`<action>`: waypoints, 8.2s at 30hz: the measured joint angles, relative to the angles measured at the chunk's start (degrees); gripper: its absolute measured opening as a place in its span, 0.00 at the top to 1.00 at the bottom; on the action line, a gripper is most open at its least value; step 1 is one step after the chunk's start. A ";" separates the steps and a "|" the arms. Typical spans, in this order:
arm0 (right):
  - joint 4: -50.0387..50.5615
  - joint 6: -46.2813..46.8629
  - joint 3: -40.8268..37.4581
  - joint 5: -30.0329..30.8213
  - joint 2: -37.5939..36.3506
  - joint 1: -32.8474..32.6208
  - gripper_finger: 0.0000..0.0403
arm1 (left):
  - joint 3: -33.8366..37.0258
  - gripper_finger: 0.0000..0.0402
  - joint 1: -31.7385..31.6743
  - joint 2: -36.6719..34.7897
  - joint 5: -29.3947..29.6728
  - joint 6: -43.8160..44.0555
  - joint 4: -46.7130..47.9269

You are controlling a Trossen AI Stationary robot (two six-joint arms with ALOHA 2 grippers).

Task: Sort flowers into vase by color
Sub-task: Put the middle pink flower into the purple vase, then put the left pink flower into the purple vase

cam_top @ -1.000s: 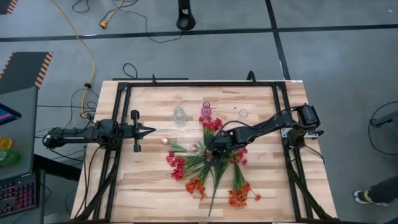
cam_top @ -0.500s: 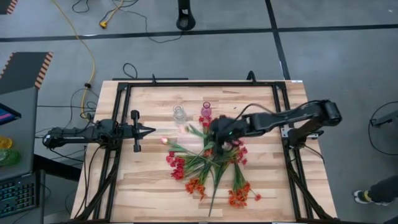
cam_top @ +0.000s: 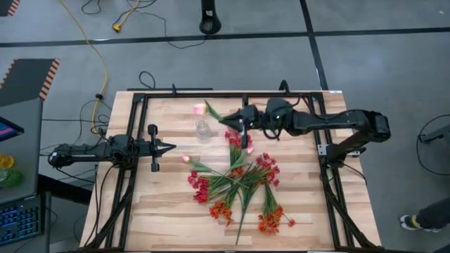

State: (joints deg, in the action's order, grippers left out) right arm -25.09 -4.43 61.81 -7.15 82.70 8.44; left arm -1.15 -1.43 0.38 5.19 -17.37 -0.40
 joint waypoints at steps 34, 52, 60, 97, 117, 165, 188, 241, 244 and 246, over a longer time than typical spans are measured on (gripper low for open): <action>-52.57 3.08 -17.69 -5.81 13.68 14.63 0.90 | 0.00 1.00 0.00 0.00 -0.02 0.00 0.00; -45.05 2.94 -17.69 -1.75 13.68 14.98 0.85 | 0.00 1.00 0.00 0.00 -0.02 0.00 0.00; -43.96 2.94 -17.67 -1.75 13.68 14.95 0.85 | 0.00 1.00 0.00 0.00 -0.02 0.00 0.00; -11.22 -4.23 -17.65 -1.58 -5.75 15.71 0.45 | 0.00 1.00 0.00 -0.01 -0.03 0.00 -0.01; 0.47 1.08 -17.59 13.58 -10.18 -11.24 0.46 | 0.00 1.00 0.00 -0.01 -0.04 0.00 -0.02; 51.50 12.02 34.80 13.62 42.48 -14.53 0.46 | 0.00 1.00 0.01 0.74 -0.03 0.02 -0.04; 52.81 12.11 34.35 11.47 44.21 -13.44 0.64 | 0.00 1.00 0.02 0.72 -0.04 0.02 -0.07; 26.62 9.32 -0.82 11.06 -2.86 -11.64 0.94 | 0.00 1.00 0.00 0.73 0.07 0.02 -0.11; 3.93 6.26 -10.85 10.22 -7.72 -10.37 0.94 | 0.00 1.00 0.02 0.72 0.11 0.00 -0.13; -11.27 3.57 -16.59 8.64 -9.53 -9.33 0.94 | 0.00 1.00 0.02 0.72 0.23 0.00 -0.13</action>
State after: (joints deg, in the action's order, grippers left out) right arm -36.35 -0.87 45.23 1.49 73.17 -0.88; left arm -1.15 -1.41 1.11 5.42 -17.37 -0.54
